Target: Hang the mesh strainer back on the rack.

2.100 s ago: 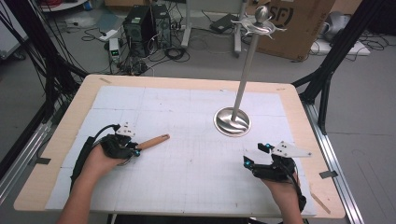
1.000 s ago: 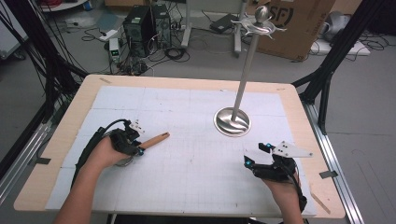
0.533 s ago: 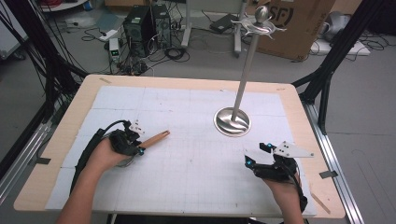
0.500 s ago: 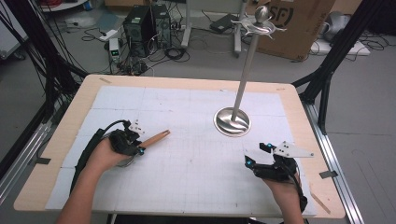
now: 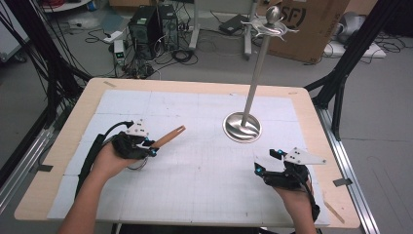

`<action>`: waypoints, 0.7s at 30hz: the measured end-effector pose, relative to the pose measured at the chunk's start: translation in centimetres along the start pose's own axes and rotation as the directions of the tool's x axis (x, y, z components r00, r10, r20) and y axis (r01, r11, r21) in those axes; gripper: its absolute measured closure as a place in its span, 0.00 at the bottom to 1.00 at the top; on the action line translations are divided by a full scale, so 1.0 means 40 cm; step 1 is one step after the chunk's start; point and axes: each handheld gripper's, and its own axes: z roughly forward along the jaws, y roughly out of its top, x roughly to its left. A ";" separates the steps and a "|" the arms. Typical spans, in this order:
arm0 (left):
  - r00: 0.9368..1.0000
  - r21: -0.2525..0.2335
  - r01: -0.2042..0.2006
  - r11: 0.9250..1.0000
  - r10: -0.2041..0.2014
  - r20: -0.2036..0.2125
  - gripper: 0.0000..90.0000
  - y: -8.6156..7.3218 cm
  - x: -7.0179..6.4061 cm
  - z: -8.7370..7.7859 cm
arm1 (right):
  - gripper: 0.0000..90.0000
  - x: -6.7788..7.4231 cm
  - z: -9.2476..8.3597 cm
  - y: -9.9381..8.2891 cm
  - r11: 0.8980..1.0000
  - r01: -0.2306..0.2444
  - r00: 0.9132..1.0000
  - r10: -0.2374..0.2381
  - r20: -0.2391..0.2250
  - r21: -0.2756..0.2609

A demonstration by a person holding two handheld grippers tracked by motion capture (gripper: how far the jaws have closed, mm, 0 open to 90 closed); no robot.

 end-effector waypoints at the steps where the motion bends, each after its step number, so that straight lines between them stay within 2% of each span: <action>1: 1.000 -0.013 -0.002 1.000 0.002 0.001 0.77 0.007 -0.002 0.000 | 0.23 0.000 0.000 0.000 1.000 0.001 1.000 -0.001 0.000 0.000; 5: 1.000 -0.068 0.006 0.998 -0.004 0.018 0.77 0.032 -0.008 0.001 | 0.23 -0.004 -0.006 0.002 1.000 0.001 1.000 -0.001 0.003 -0.008; 10: 0.998 -0.130 0.012 0.992 -0.003 0.064 0.77 0.063 -0.012 0.002 | 0.23 -0.007 -0.010 0.001 1.000 -0.004 1.000 0.004 0.005 -0.012; 16: 0.994 -0.187 0.029 0.982 -0.009 0.110 0.77 0.095 -0.011 -0.003 | 0.23 -0.003 -0.008 0.003 1.000 -0.001 1.000 0.001 0.000 -0.012; 21: 0.988 -0.236 0.046 0.971 -0.008 0.156 0.77 0.125 0.002 -0.017 | 0.23 -0.003 -0.008 0.003 1.000 0.001 1.000 -0.001 -0.001 -0.013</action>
